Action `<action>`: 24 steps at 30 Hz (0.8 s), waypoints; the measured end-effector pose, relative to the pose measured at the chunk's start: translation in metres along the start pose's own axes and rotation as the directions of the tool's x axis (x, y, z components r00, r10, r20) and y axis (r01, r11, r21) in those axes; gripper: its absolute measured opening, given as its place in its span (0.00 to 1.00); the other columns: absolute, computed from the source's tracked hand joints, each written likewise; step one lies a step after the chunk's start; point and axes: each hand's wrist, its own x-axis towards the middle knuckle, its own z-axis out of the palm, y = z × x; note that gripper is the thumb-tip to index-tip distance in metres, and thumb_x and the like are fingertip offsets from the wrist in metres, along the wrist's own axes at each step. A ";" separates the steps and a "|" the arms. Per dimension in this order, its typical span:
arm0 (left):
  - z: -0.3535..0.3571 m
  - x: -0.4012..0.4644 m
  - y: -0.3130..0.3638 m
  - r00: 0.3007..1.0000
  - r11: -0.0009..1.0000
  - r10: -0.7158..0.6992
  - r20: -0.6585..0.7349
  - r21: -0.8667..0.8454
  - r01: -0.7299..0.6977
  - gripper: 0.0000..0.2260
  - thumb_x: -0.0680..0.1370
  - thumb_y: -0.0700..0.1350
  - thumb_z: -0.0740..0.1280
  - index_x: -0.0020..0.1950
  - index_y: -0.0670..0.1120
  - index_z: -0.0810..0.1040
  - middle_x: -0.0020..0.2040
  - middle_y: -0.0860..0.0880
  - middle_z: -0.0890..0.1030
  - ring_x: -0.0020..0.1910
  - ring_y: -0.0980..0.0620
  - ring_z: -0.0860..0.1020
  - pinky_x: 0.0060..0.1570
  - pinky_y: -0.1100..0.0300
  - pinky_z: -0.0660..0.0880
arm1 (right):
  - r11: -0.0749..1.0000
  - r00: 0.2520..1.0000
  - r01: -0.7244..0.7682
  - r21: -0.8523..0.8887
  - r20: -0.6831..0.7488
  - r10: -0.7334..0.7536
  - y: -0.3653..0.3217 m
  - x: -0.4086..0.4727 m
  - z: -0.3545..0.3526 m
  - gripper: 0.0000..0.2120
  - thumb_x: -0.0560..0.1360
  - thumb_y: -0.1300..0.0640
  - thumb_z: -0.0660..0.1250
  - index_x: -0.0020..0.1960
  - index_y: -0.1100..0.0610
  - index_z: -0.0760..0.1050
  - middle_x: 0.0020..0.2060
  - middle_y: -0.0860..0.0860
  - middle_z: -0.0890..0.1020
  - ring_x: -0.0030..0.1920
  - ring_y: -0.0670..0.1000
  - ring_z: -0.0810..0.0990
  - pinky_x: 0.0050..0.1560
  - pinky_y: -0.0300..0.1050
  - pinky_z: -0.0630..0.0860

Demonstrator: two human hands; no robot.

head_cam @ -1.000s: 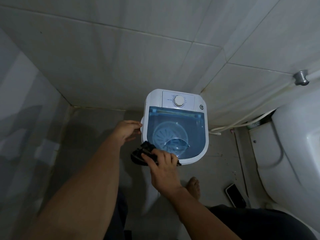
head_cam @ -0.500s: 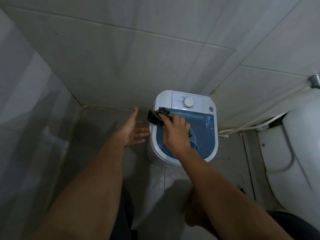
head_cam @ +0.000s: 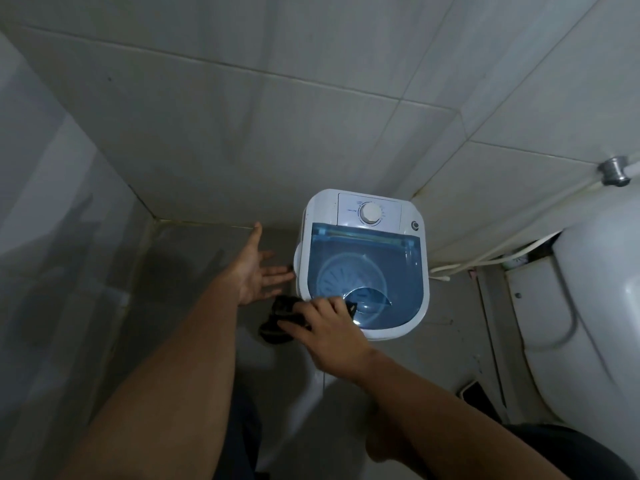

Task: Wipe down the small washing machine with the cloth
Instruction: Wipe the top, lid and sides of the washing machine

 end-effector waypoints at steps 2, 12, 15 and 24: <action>-0.002 0.001 0.000 1.000 1.000 0.012 0.004 0.012 -0.012 0.44 0.70 0.78 0.51 0.77 0.51 0.64 0.63 0.42 0.81 0.56 0.47 0.84 0.65 0.46 0.71 | 0.992 0.989 0.124 0.004 0.081 -0.124 0.001 -0.015 -0.004 0.26 0.74 0.54 0.66 0.72 0.45 0.70 0.61 0.55 0.76 0.56 0.58 0.75 0.55 0.55 0.68; 0.001 0.002 -0.004 0.999 0.999 0.005 0.034 0.039 -0.007 0.45 0.69 0.79 0.52 0.64 0.45 0.79 0.60 0.47 0.84 0.60 0.47 0.81 0.67 0.46 0.69 | 0.858 0.858 -0.405 0.316 -0.192 0.476 0.119 0.089 -0.081 0.23 0.79 0.55 0.62 0.73 0.50 0.69 0.59 0.55 0.75 0.57 0.57 0.73 0.56 0.60 0.74; 0.002 0.002 -0.006 1.000 0.999 0.010 0.023 0.040 -0.011 0.44 0.69 0.79 0.52 0.62 0.45 0.81 0.59 0.46 0.84 0.60 0.47 0.80 0.68 0.45 0.69 | 0.785 0.789 -0.558 0.270 -0.121 0.603 0.147 0.128 -0.065 0.23 0.79 0.56 0.62 0.74 0.51 0.70 0.61 0.58 0.74 0.59 0.61 0.73 0.56 0.60 0.74; -0.011 0.010 -0.010 0.994 0.981 -0.081 0.077 -0.170 0.093 0.51 0.66 0.80 0.53 0.79 0.47 0.60 0.61 0.40 0.82 0.60 0.43 0.81 0.67 0.42 0.71 | 0.943 0.938 -0.330 -0.033 -0.121 0.324 0.077 0.119 -0.022 0.28 0.66 0.55 0.69 0.67 0.49 0.76 0.57 0.57 0.76 0.51 0.61 0.73 0.49 0.54 0.66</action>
